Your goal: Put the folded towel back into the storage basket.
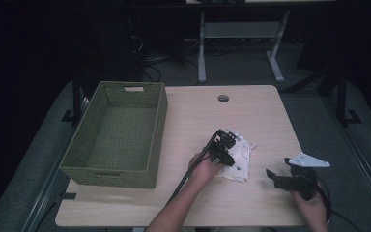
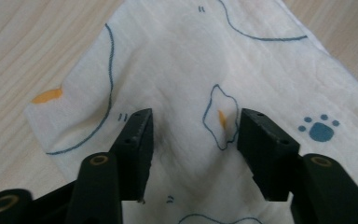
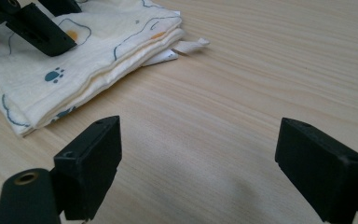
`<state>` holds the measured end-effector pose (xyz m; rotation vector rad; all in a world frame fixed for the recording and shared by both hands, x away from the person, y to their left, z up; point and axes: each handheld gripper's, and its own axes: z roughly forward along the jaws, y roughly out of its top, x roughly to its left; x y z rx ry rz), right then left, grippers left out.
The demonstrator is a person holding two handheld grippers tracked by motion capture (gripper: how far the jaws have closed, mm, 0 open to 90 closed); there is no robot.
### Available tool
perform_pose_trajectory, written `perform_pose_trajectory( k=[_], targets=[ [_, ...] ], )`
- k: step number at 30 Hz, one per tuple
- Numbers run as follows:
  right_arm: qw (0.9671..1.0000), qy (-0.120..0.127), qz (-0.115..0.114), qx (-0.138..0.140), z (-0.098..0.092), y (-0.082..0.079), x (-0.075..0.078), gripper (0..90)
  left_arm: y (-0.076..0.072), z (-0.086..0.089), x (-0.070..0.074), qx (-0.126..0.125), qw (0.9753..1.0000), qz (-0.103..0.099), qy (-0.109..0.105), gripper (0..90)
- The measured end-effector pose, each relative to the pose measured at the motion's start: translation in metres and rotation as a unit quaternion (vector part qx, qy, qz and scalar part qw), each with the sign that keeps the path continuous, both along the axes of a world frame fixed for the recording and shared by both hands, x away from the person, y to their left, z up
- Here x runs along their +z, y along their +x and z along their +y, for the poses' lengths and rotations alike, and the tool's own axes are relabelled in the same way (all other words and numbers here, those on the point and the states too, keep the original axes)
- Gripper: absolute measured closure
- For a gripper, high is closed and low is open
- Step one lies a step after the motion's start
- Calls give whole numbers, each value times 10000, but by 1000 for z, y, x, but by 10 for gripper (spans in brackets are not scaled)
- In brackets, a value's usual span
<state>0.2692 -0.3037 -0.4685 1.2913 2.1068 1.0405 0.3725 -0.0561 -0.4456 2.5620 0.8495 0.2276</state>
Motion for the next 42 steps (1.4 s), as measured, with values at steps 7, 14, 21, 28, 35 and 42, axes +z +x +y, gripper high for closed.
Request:
perform_pose_trajectory(
  k=[7, 14, 21, 28, 35, 42],
  targets=[
    [10000, 7, -20, -25, -1, 0, 0, 142, -3, 4, 0, 38, 10000, -42, -51, 619],
    [10000, -9, 28, -19, -1, 0, 0, 142, -8, 15, 1, -35, 10000, -54, -46, 736],
    [9999, -24, 96, -32, -1, 1, -1, 142, -15, 29, 0, -11, 9999, -11, -167, 805],
    [9999, 14, 65, -91, -3, 0, 0, 142, -21, 43, 1, -3, 9991, 234, -357, 814],
    [9999, -50, 80, -41, 0, 0, -1, 142, -20, 53, 3, 76, 9963, 501, -701, 824],
    [9999, -25, 107, -58, -1, -1, -1, 142, -21, 61, 13, 137, 9922, 530, -1116, 824]
  ],
)
